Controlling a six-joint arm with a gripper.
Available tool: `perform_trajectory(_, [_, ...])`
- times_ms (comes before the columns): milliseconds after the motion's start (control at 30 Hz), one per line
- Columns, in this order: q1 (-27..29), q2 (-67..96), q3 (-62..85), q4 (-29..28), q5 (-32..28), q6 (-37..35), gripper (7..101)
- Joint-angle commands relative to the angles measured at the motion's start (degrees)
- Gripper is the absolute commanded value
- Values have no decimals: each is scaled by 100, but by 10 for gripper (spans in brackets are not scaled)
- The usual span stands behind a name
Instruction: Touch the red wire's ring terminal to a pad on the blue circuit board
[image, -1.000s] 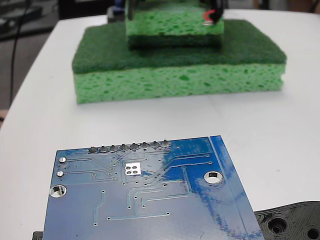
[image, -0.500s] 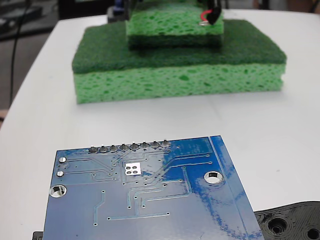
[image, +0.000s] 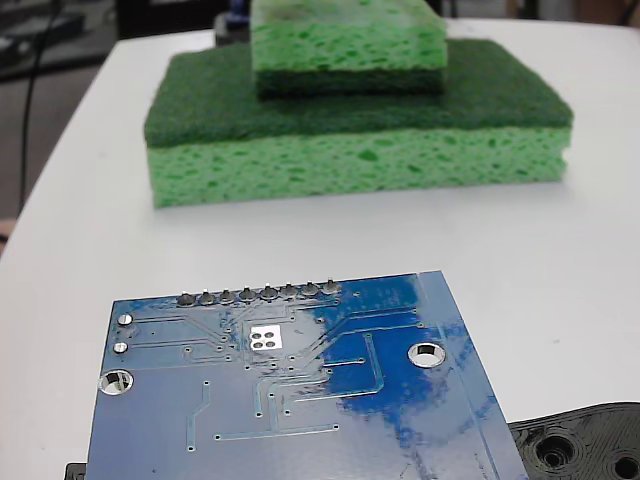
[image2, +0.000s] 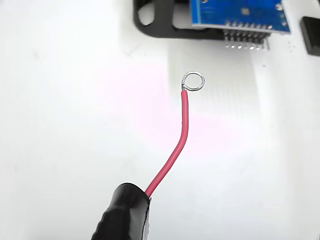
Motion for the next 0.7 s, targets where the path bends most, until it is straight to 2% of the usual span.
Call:
perform_trajectory(33, [105,9,-211,105,-18,-44,1003])
perform_trajectory(233, [677,0,-220,-141,-519,-255,1003])
perform_trajectory(467, [1318,-606,-642,-141,-984,-545,1003])
perform_trajectory(700, [1687,-1907,-1160,-773,-1441,-712,1003])
